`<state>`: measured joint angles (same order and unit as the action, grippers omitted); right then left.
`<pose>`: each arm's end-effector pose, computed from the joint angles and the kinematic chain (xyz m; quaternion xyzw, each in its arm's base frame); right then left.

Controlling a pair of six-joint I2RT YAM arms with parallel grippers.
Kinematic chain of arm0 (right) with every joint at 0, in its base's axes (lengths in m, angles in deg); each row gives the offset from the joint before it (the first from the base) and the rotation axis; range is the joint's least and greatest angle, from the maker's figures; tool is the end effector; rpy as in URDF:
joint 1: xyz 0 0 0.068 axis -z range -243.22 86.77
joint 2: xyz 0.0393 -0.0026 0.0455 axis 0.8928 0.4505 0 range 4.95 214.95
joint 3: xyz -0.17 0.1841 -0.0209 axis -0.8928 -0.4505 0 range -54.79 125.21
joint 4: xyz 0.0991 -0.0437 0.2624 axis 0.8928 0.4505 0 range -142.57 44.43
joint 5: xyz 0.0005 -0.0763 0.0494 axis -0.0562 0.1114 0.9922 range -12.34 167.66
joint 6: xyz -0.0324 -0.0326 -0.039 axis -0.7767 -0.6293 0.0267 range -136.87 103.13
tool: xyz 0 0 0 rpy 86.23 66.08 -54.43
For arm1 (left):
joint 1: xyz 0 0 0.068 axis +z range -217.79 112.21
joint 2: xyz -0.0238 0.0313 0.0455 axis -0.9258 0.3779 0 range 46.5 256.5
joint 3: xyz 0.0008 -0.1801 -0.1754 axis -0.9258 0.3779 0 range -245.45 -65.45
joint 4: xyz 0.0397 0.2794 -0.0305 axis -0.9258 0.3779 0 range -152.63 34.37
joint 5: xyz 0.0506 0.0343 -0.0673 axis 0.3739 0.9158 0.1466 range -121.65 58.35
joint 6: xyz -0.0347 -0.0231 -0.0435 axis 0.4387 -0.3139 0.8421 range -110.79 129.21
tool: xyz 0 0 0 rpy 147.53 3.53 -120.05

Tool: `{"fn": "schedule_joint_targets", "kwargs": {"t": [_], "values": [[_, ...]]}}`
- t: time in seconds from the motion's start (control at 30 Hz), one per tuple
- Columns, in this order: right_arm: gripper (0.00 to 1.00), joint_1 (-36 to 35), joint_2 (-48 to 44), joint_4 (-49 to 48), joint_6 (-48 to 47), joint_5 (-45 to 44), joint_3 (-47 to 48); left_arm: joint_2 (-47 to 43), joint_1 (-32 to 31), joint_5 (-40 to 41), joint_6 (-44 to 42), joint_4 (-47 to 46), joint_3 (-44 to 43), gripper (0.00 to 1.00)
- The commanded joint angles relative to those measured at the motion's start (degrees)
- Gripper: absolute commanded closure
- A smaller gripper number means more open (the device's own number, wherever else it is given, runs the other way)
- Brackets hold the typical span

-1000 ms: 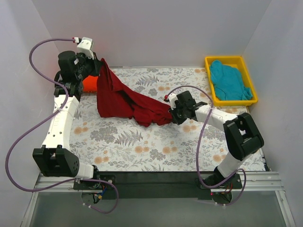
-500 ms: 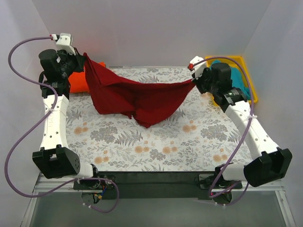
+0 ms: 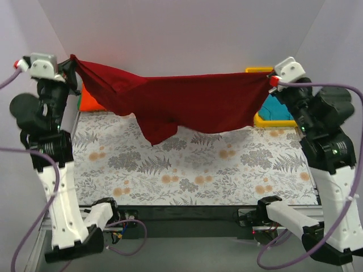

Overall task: Fold and stack the t-shirts
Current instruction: Flatten the tshirt out

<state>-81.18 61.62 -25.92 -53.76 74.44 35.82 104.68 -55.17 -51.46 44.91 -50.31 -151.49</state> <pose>0.1856 0.0574 0.5304 -0.2854 0.5960 -0.1418 0.7370 0.2119 0.0320 0.5287 -0.1189 0.5998 -0.2588 0.7477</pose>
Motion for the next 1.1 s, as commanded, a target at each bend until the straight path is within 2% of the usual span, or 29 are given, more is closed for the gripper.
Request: {"fn": "schedule_joint_targets", "kwargs": {"t": [0.0,0.2,0.37,0.53,0.63,0.77,0.83,0.87,0.93,1.07], "values": [[0.99,0.38,-3.66,-2.31,-2.05,-4.85,7.36,-7.62,0.47,8.46,-4.84,-4.93,0.26,1.00],[0.99,0.38,-5.69,-3.18,-2.93,-5.39,16.60,-13.78,0.39,11.63,-8.10,-6.34,-4.38,1.00],[0.99,0.38,-3.23,-5.64,-4.86,-5.57,25.39,-12.30,-0.05,14.36,-10.91,-7.13,-9.66,1.00],[0.99,0.38,-1.30,-9.77,-7.50,-4.60,23.48,-8.18,-0.67,13.14,-12.15,-7.57,-11.96,1.00],[0.99,0.38,-1.12,-11.97,-8.12,-3.28,17.95,-7.11,-0.67,9.38,-12.06,-5.47,-9.68,1.00],[0.99,0.38,-3.22,-16.09,-9.17,-0.39,3.83,-10.43,-0.67,0.41,-11.97,-2.75,4.86,1.00],[0.99,0.38,-4.72,-17.86,-11.10,0.41,-6.63,-12.02,-0.67,-3.02,-11.80,-1.77,10.86,1.00],[0.99,0.38,-5.07,-20.21,-11.54,1.19,-10.07,-13.07,-0.67,-5.04,-11.54,-1.60,16.55,1.00],[0.99,0.38,-5.77,-22.16,-12.42,2.25,-19.35,-13.61,-0.58,-6.55,-11.45,-1.59,21.33,1.00],[0.99,0.38,-3.94,-28.04,-12.69,4.87,-30.21,-11.95,-0.58,-10.15,-11.45,-4.30,31.97,1.00]]}}
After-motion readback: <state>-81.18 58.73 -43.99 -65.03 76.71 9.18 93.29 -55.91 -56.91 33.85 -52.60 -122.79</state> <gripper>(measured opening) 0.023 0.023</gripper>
